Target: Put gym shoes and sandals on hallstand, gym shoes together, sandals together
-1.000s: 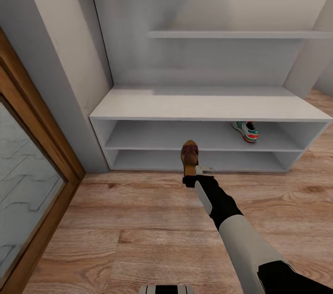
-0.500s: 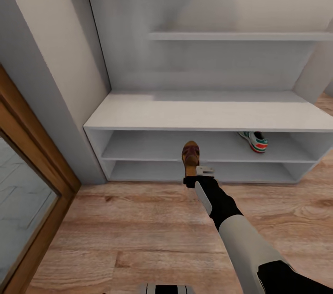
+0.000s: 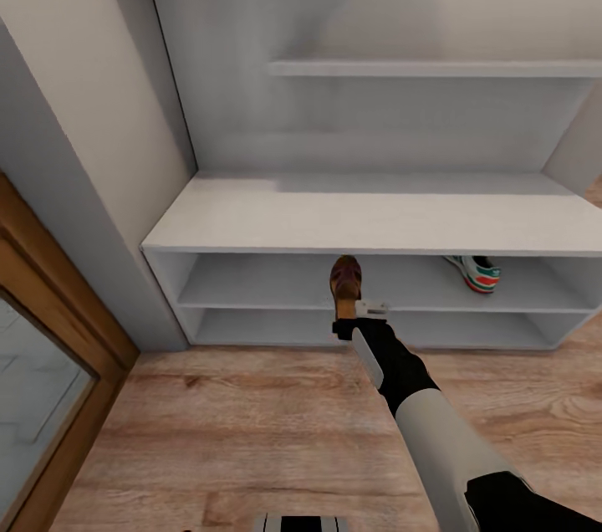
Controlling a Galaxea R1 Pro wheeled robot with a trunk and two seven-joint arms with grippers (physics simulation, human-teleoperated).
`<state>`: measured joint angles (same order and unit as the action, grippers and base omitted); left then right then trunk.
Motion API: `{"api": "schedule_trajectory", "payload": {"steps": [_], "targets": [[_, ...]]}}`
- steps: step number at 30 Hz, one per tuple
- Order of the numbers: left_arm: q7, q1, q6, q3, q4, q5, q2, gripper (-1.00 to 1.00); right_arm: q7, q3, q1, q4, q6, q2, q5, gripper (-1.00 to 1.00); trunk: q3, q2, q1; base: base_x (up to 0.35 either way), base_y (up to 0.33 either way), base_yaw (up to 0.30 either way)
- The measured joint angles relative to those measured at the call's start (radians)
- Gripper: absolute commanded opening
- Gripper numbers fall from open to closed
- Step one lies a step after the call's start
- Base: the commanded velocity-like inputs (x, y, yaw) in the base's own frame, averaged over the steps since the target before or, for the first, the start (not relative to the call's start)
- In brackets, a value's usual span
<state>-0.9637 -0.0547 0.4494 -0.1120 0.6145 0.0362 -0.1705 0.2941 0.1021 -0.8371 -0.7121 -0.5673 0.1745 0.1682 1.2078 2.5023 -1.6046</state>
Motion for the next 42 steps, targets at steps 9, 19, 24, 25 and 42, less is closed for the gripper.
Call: {"api": "schedule_trajectory", "payload": {"steps": [9, 19, 24, 25, 42], "targets": [[0.0, 0.0, 0.0, 0.0, 0.0, 0.0, 0.0, 1.0, 0.0, 0.0, 0.0, -0.001, 0.0, 0.0, 0.0, -1.0, 0.0, 0.0, 0.0, 0.328, 0.0, 0.0], [0.0, 0.0, 0.0, 0.0, 0.0, 0.0, 0.001, 1.0, 0.001, -0.001, 0.0, -0.005, 0.001, 0.0, 0.001, -1.0, 0.001, 0.0, -0.001, 0.104, 0.0, 0.037], [0.0, 0.0, 0.0, 0.0, 0.0, 0.0, 0.0, 1.0, 0.001, -0.001, 0.0, -0.006, 0.001, 0.0, 0.002, -1.0, 0.005, 0.0, -0.001, 0.025, 0.0, 0.167], [0.0, 0.0, 0.0, 0.0, 0.0, 0.0, 0.0, 1.0, 0.001, -0.001, 0.0, -0.006, 0.001, 0.0, 0.002, -1.0, 0.006, 0.0, 0.0, 0.095, 0.0, 0.167], [0.0, 0.0, 0.0, 0.0, 0.0, 0.001, 0.0, 1.0, 0.0, -0.002, 0.0, -0.006, 0.001, 0.0, 0.002, -1.0, 0.009, 0.0, 0.0, 0.118, 0.045, 0.021]]}}
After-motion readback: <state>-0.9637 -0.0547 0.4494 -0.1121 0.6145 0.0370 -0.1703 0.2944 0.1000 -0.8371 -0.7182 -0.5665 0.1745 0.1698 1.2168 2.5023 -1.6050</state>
